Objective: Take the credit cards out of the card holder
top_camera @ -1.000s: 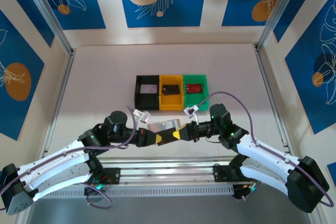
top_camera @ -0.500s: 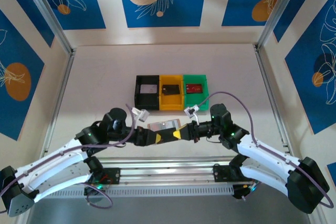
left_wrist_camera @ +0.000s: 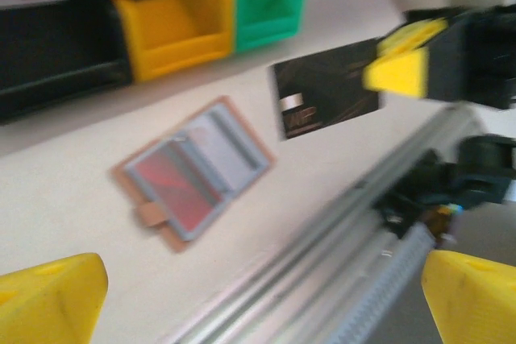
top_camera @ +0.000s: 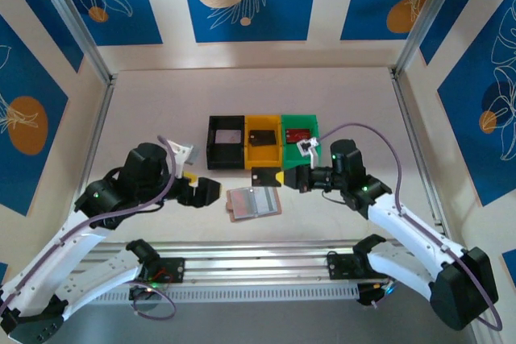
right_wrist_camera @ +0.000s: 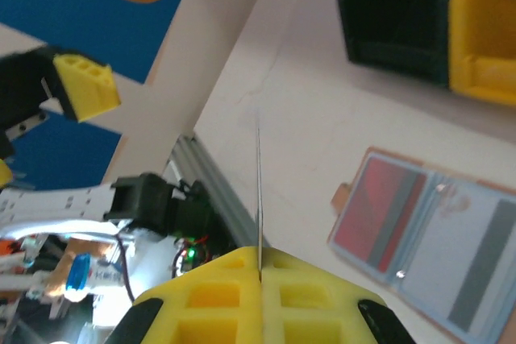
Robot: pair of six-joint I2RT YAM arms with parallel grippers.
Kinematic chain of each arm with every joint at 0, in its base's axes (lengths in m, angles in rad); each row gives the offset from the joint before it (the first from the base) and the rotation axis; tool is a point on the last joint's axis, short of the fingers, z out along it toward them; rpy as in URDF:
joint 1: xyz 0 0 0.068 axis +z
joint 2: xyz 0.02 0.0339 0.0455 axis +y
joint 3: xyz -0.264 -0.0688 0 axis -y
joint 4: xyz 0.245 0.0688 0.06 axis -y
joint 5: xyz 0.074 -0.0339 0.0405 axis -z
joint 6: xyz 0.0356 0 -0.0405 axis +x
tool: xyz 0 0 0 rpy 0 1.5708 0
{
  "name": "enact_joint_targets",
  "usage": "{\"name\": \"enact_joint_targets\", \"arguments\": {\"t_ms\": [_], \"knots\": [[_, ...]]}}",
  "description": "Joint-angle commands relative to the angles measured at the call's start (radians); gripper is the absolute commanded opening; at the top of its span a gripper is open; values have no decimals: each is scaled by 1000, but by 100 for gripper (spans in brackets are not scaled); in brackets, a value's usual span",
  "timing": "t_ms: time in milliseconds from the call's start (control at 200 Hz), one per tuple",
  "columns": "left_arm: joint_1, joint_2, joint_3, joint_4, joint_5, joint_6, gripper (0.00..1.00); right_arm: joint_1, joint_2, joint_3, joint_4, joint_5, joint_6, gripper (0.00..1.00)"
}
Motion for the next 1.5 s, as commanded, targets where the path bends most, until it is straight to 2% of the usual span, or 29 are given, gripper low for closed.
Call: {"name": "enact_joint_targets", "arguments": {"t_ms": [0, 105, 210, 385, 755, 940, 1496], "knots": [[18, -14, 0, -139, -253, 40, 100, -11, 79, 97, -135, 103, -43, 0], [22, -8, -5, -153, -345, 13, 100, -12, 190, 207, -236, 202, -51, 0], [26, -8, -10, -155, -425, -4, 100, -11, 300, 313, -301, 250, -66, 0], [26, -16, -23, -150, -459, -34, 100, -14, 446, 444, -341, 302, -78, 0], [27, -62, -39, -140, -467, -41, 100, -37, 789, 715, -413, 313, -99, 0], [26, -70, -43, -132, -464, -34, 100, -52, 911, 818, -434, 318, -108, 0], [27, -74, -48, -123, -455, -21, 100, -74, 1116, 1023, -477, 280, -114, 0]]}}
